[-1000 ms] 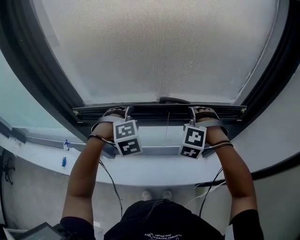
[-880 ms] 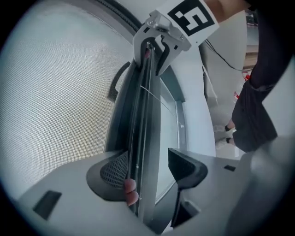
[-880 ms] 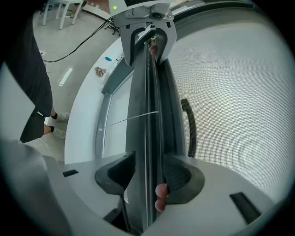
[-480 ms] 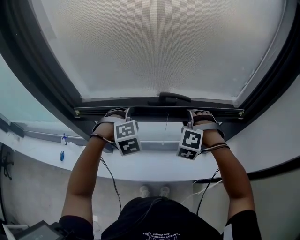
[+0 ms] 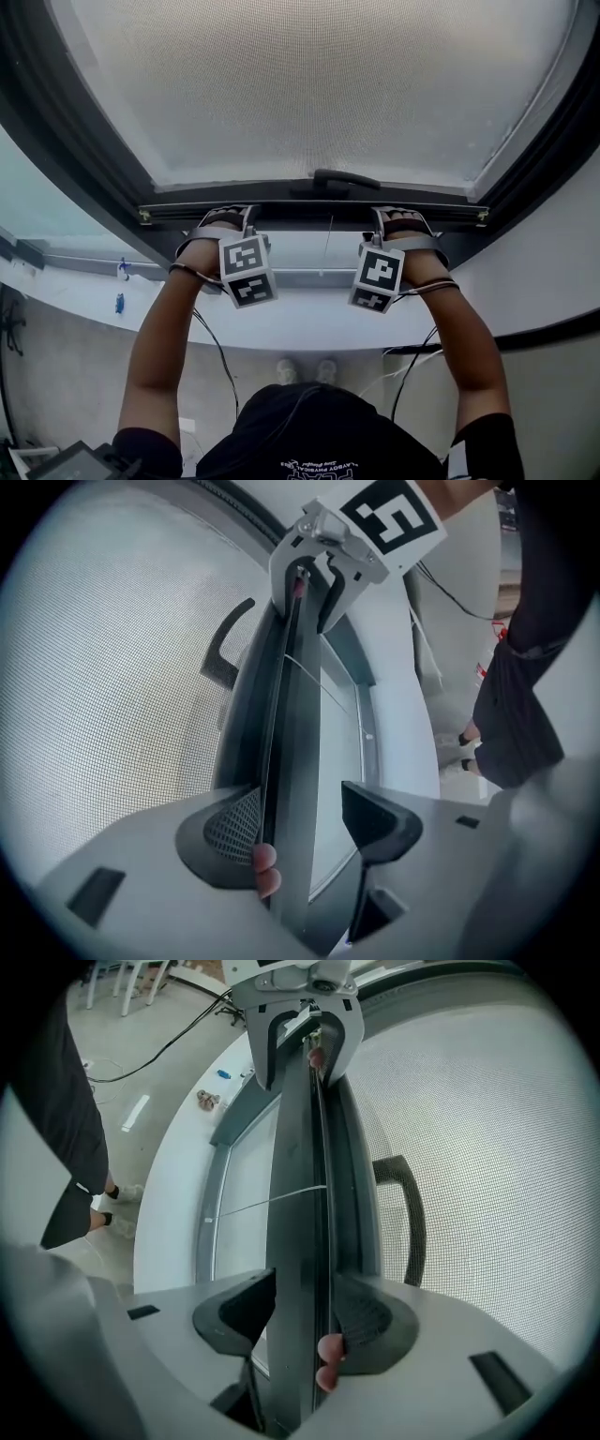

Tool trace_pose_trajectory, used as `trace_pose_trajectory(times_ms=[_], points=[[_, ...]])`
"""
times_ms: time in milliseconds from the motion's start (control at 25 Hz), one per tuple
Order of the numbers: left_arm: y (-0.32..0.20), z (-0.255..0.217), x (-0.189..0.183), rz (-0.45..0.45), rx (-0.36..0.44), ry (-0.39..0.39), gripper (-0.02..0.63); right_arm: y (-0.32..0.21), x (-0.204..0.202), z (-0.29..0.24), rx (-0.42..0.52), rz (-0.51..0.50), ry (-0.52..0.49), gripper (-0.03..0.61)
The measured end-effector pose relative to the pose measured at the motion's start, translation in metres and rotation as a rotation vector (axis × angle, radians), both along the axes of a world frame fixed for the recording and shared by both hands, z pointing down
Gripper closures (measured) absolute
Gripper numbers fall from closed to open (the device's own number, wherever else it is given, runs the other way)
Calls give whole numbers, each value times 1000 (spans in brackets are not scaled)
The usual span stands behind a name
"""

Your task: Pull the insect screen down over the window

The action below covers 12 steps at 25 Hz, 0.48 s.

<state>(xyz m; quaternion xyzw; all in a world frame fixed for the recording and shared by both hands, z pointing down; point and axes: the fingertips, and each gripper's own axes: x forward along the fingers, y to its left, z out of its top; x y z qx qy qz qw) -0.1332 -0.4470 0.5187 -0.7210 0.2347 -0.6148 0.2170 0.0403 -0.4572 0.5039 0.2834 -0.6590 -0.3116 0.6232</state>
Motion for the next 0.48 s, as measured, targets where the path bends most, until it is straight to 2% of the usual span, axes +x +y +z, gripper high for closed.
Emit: trace_pose_trajectory(times_ms=[80,200,360,480], points=[[1,1,0,0,0,-1,341,2,-3,-1,-8,-1,-15,390],[1,-4,7,6,15,38,341,3,2,3,-17,7,13,390],[1,2,2,3,-3,6,341,3,6,7,-26,15,38,390],[2,4,6,4,-20,24,342,4,6,13,-33,18,38,390]])
